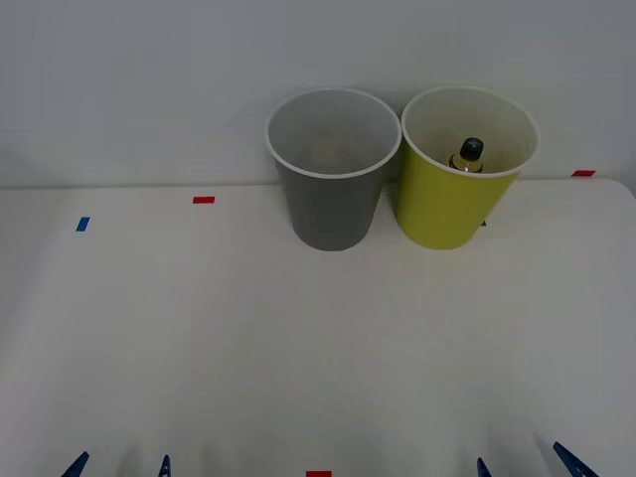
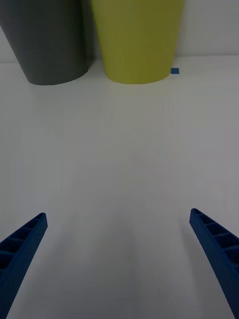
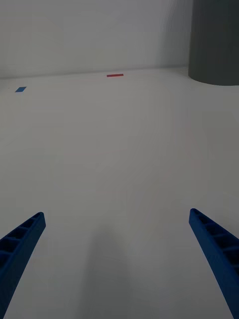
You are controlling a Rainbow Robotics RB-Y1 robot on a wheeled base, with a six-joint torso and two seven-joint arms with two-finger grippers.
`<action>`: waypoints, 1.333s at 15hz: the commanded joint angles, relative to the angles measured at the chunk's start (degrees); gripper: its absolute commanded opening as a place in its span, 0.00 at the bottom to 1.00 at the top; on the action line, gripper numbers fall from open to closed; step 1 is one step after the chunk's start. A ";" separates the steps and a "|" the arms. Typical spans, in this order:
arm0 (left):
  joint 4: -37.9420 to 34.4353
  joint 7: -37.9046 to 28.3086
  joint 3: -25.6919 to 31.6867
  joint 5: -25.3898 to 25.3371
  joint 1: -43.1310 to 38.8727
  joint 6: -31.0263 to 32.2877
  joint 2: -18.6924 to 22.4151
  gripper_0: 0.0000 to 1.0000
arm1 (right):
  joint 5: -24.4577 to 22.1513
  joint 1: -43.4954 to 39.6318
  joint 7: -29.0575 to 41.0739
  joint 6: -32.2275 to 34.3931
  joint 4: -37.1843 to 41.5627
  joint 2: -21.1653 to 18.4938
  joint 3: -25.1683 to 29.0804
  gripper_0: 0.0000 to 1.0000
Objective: Put cans in the gray bin and PET bottles in the light green bin.
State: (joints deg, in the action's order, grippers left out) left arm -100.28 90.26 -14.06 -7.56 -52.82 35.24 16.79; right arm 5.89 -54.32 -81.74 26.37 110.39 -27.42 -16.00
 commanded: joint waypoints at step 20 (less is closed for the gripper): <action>0.00 0.00 0.00 0.00 0.00 0.00 0.00 1.00 | 0.00 0.00 0.00 0.00 0.00 0.00 0.00 1.00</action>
State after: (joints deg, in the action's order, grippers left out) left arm -100.28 90.26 -14.06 -7.56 -52.82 35.24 16.79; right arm 5.89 -54.32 -81.74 26.37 110.39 -27.42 -16.00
